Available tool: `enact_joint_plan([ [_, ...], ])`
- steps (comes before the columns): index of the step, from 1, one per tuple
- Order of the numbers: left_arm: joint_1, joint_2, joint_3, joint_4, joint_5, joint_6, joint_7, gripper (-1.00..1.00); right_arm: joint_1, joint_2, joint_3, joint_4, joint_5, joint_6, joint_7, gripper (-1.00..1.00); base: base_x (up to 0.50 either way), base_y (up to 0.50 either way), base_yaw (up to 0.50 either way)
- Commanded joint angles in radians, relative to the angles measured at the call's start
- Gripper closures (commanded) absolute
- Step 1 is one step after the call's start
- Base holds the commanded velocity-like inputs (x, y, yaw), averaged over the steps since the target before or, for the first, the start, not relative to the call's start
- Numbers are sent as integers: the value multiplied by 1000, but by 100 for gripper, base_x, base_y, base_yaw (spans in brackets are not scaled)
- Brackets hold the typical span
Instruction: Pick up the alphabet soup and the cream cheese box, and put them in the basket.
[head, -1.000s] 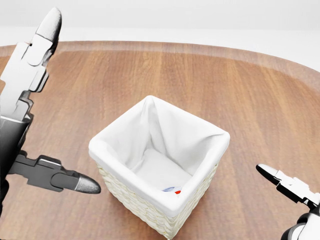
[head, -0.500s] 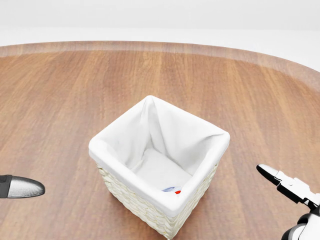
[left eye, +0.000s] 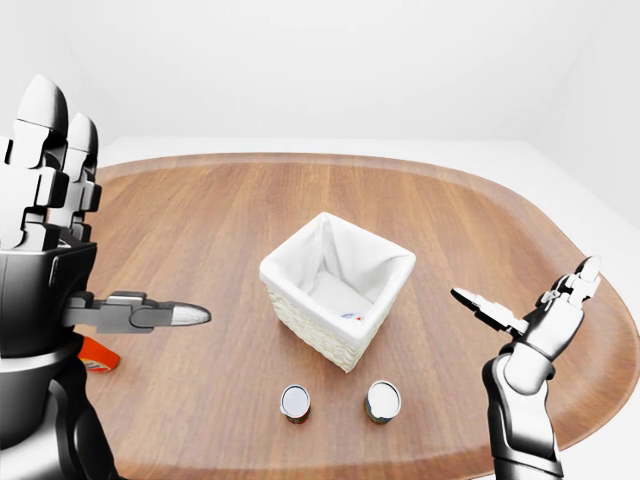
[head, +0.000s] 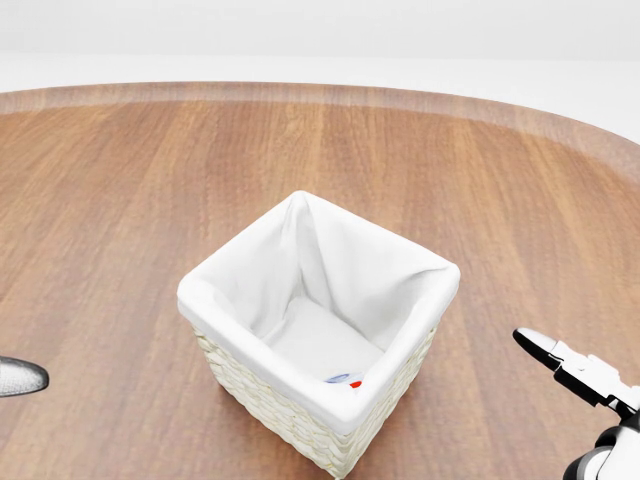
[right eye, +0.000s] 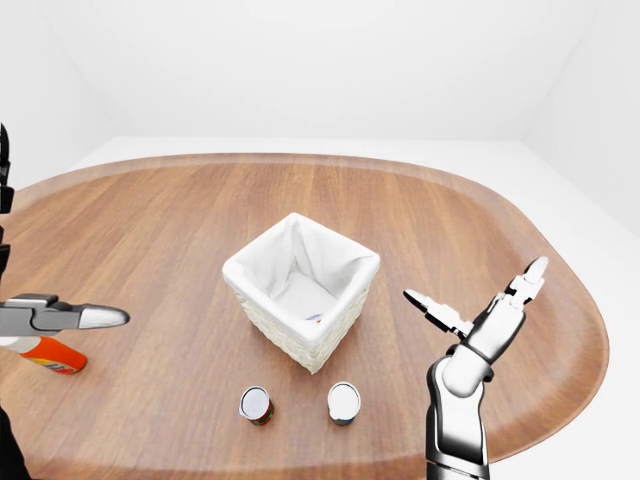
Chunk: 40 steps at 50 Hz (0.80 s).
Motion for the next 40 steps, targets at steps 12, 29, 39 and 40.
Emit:
enact_joint_plan([
  [12,5,5,11,8,-18,-5,2,-100,-1,0,0,0,-1,1,0,-100,0,0,0],
  [29,3,13,16,32,-14,38,-4,-100,-1,10,6,-32,43,77,0,-100,0,0,0],
  [39,12,4,12,43,-8,16,-12,-100,70,33,44,-67,-38,42,0,-100,0,0,0],
  [40,13,4,12,44,-9,14,-14,-100,81,39,44,-77,-40,36,0,-100,0,0,0],
])
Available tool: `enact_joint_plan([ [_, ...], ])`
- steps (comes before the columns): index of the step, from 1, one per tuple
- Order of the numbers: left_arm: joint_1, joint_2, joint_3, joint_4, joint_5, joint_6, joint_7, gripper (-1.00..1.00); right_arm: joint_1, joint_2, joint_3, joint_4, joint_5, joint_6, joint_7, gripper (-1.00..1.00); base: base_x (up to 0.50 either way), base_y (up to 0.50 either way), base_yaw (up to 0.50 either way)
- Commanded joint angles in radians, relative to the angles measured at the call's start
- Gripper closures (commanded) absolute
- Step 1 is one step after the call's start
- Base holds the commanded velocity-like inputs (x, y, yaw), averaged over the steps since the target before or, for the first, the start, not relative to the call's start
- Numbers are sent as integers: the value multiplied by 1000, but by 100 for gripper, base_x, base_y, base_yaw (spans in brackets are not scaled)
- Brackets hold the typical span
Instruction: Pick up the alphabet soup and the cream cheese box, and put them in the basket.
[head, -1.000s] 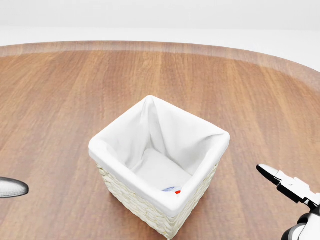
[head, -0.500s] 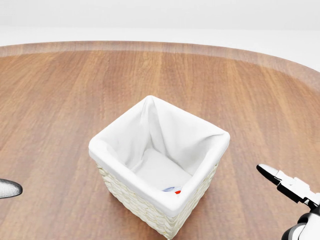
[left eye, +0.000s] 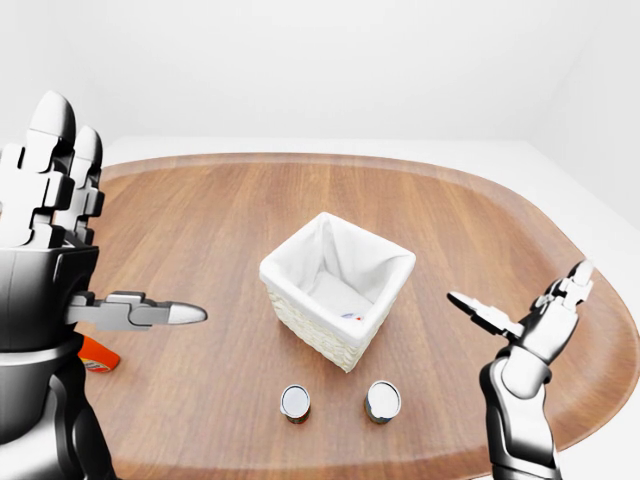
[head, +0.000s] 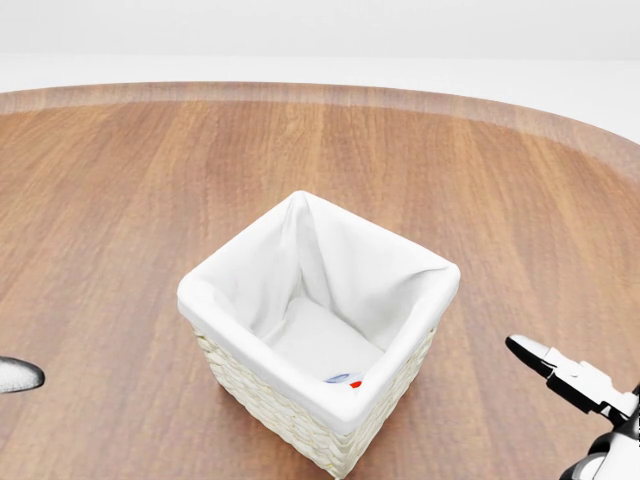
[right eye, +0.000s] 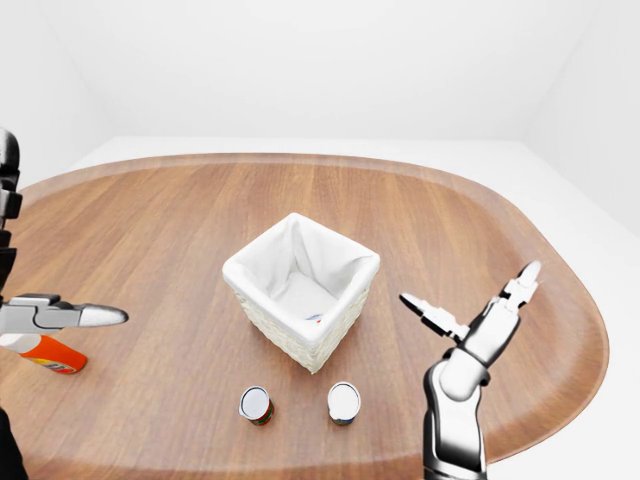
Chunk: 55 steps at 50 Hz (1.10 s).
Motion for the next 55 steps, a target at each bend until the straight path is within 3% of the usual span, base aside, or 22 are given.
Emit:
enact_joint_plan([
  [1,5,-2,-1,4,-4,-2,-10,-100,66,25,25,-39,-53,-25,0,-100,0,0,0],
  [4,14,-3,-8,-15,-2,-24,-40,-100,105,41,31,-87,-63,-29,0,-100,0,0,0],
  [7,9,-2,5,-15,5,-29,-38,-100,154,61,34,-136,-81,-53,0,-100,0,0,0],
  [9,10,3,4,-16,26,-17,-42,-100,166,70,32,-148,-89,-57,0,-100,0,0,0],
  [10,6,4,0,0,60,-44,-37,-100,196,81,35,-175,-96,-68,0,-100,0,0,0],
  [11,-15,44,31,100,166,-71,-3,-100,220,78,21,-231,-107,-80,6,-100,0,0,0],
  [12,-25,62,49,139,144,-91,-6,-100,240,84,8,-273,-126,-92,19,-100,0,0,0],
  [13,-31,86,69,195,136,-130,-8,-100,266,89,-13,-315,-89,-92,65,-100,0,0,0],
  [15,-43,120,90,287,160,-130,21,-100,260,103,-66,-305,-190,-92,45,-100,0,0,0],
  [16,-41,141,97,360,192,-130,34,-100,254,99,-89,-273,-151,-92,77,-100,0,0,0],
  [18,-44,181,107,536,304,-130,117,-100,230,92,-155,-223,-199,-92,50,-100,0,0,0],
  [21,-49,217,123,625,325,-130,193,-100,186,93,-213,-183,-267,-92,0,-100,0,0,0],
  [25,-9,196,114,677,376,-130,262,-100,160,83,-182,-152,-274,-92,0,-100,0,0,0],
  [27,-6,195,110,625,330,-130,222,-100,166,74,-161,-132,-284,-92,0,-100,0,0,0],
  [32,-29,205,86,692,337,-130,232,-100,181,81,-155,-153,-274,-92,0,-100,0,0,0],
  [55,-25,193,72,685,332,-130,210,-100,210,92,-146,-163,-254,-92,5,-100,0,0,0],
])
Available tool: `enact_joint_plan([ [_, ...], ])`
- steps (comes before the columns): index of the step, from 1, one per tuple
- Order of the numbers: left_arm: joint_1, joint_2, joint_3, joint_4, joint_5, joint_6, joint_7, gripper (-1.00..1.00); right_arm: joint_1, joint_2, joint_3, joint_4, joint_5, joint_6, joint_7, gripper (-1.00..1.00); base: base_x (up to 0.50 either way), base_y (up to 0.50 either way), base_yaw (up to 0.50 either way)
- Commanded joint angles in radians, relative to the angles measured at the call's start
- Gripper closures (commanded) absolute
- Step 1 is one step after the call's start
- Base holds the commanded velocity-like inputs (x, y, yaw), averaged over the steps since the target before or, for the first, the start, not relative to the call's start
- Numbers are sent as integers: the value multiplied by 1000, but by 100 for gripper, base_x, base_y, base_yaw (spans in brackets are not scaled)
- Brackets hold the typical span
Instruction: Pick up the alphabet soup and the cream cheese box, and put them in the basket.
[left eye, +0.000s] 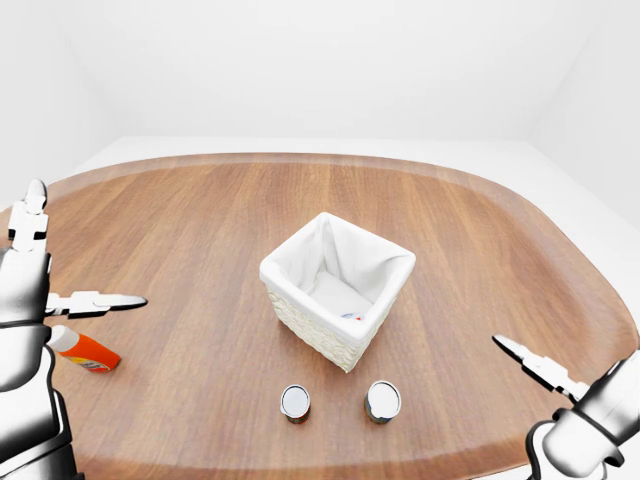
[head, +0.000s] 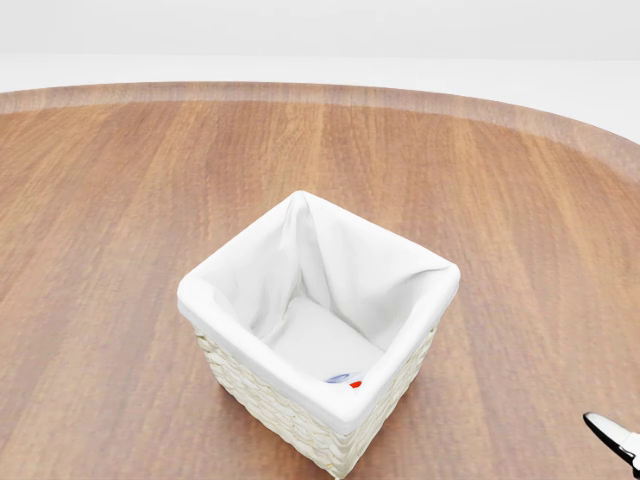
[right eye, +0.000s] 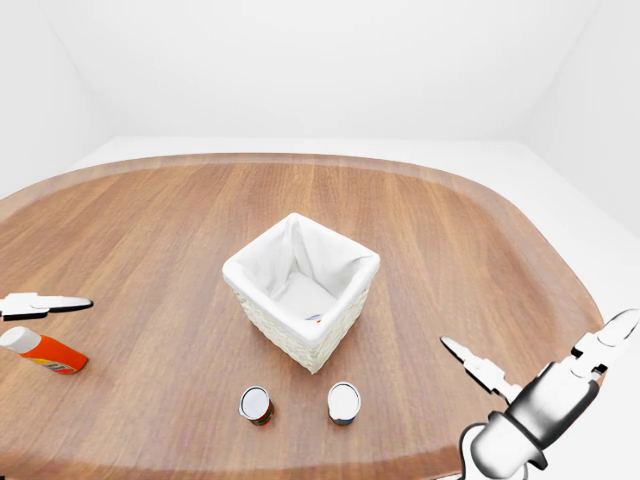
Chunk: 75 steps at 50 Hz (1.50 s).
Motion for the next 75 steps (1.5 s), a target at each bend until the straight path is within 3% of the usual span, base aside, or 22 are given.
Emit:
enact_joint_plan([
  [1,-5,-6,-9,29,-3,0,30,-100,-66,-21,-8,74,37,0,4,-100,0,0,0],
  [13,-3,-5,-16,51,3,0,30,-100,24,31,52,13,-1,0,141,-100,0,0,0],
  [39,-2,-4,-10,40,-10,0,20,-100,53,62,56,-3,-57,0,152,-100,0,0,0],
  [44,-3,-3,-8,41,-13,0,19,-100,86,82,120,-28,-241,0,130,-100,0,0,0],
  [49,-4,-4,-14,52,0,0,25,-100,128,73,222,-64,-272,0,138,-100,0,0,0],
  [60,-5,-3,-16,67,4,0,26,-100,120,-25,415,34,-333,0,16,-100,0,0,0],
  [75,-1,-4,-9,29,-5,0,12,-100,130,-118,577,33,-318,0,0,-100,0,0,0],
])
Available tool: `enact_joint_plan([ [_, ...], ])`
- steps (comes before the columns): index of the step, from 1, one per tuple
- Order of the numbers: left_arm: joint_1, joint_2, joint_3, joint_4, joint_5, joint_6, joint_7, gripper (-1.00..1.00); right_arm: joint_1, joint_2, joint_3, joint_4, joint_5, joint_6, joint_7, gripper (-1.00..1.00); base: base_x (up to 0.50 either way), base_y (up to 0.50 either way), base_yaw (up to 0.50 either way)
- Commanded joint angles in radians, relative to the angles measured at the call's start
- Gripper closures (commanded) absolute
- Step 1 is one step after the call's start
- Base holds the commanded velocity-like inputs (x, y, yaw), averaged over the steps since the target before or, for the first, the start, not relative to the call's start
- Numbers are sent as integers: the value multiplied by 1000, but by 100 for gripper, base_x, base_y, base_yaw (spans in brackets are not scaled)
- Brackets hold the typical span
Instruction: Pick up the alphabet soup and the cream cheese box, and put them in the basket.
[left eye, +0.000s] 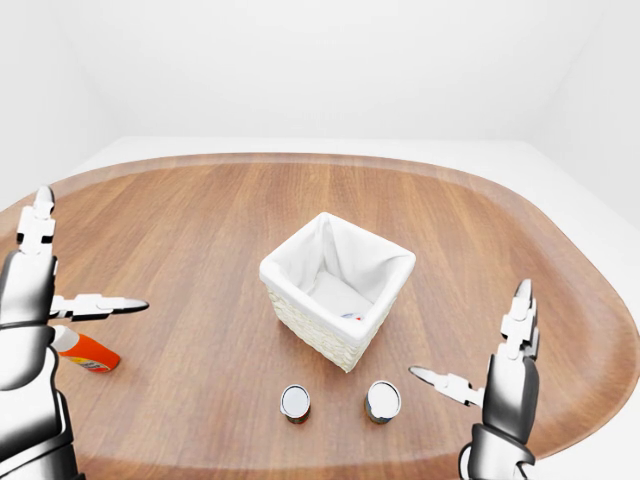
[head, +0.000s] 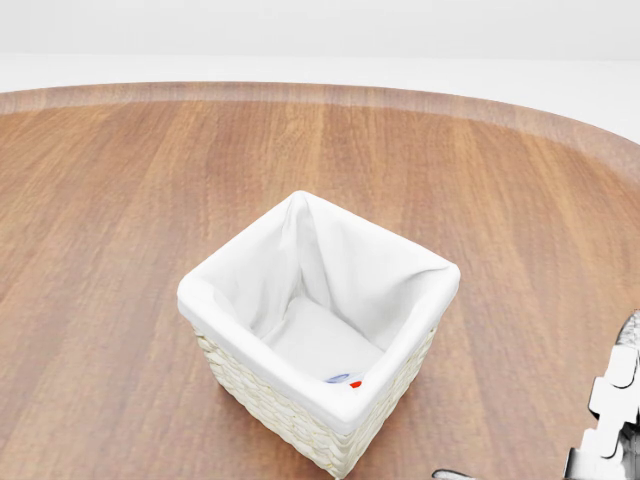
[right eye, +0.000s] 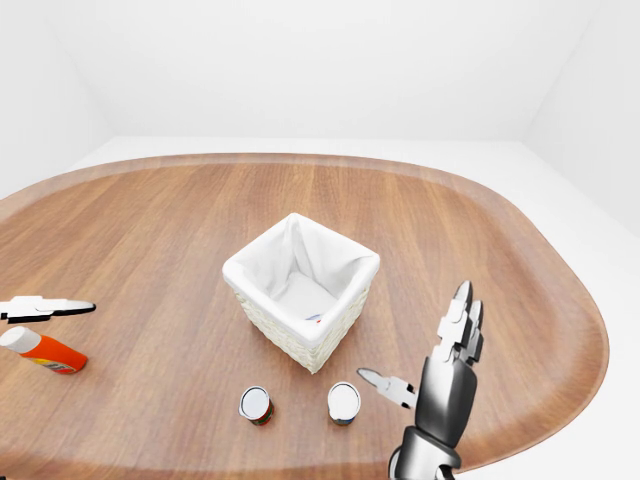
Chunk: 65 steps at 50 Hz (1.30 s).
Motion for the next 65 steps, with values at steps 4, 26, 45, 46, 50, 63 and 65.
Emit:
enact_joint_plan([
  [4,0,-8,0,-10,-27,0,12,-100,-89,-119,163,95,29,0,-2,-100,0,0,0],
  [26,-5,-6,-10,28,-7,0,29,-100,-142,-167,300,193,14,0,-2,-100,0,0,0],
  [45,-3,-8,-6,13,-10,0,21,-100,-90,-209,364,323,-36,0,-2,-100,0,0,0],
  [46,-3,-8,-7,14,-11,0,21,-100,-92,-211,367,324,-37,0,-2,-100,0,0,0],
  [50,-3,-7,-7,16,-11,0,22,-100,-101,-215,369,345,-29,0,-2,-100,0,0,0],
  [63,-2,-8,-5,7,-13,0,18,-100,-127,-203,361,415,-30,0,-2,-100,0,0,0],
  [65,-4,-7,-7,12,-12,0,19,-100,-137,-199,357,444,-32,0,-2,-100,0,0,0],
])
